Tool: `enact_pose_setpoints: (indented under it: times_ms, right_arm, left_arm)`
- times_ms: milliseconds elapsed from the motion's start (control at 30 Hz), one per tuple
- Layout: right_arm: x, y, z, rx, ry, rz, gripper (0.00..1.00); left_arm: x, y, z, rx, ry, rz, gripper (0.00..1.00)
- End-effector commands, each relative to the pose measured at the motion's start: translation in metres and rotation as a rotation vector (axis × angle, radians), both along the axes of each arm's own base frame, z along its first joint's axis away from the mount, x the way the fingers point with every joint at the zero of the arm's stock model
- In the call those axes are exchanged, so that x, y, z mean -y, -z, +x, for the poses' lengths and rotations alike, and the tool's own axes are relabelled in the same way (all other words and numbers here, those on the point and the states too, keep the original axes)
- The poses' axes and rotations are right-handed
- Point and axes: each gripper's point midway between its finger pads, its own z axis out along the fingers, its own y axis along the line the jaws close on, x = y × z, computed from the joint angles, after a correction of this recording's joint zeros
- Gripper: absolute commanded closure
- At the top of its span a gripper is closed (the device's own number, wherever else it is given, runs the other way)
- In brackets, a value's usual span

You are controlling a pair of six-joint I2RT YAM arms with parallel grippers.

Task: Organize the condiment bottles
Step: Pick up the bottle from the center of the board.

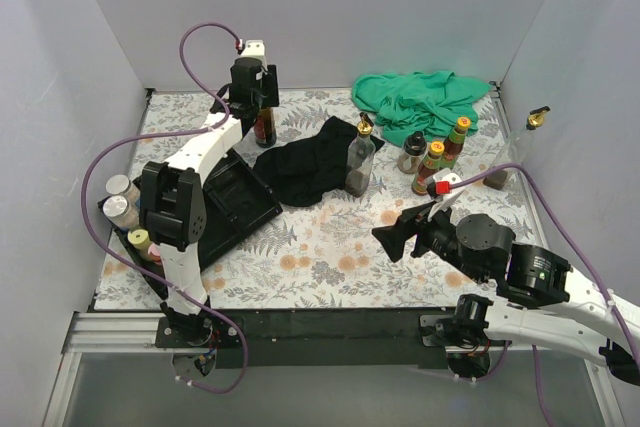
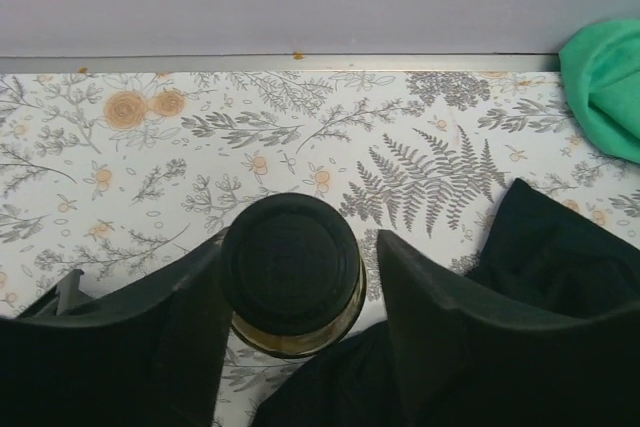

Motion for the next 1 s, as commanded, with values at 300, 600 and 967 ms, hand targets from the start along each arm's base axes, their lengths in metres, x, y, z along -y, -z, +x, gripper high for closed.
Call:
enact_pose_setpoints:
  times_ms: [300, 600, 967]
  right_arm:
    - [0.001, -0.018, 0.002, 0.018, 0.022, 0.091, 0.10]
    - [0.003, -0.022, -0.001, 0.014, 0.017, 0.118, 0.11]
    - [0.003, -0.017, -0.004, -0.001, 0.006, 0.131, 0.11]
  left_arm:
    - [-0.013, -0.085, -0.003, 0.196, -0.026, 0.022, 1.00]
    - [-0.025, -0.139, -0.014, 0.297, -0.071, 0.003, 1.00]
    - [-0.051, -0.222, -0.050, 0.427, -0.154, -0.025, 1.00]
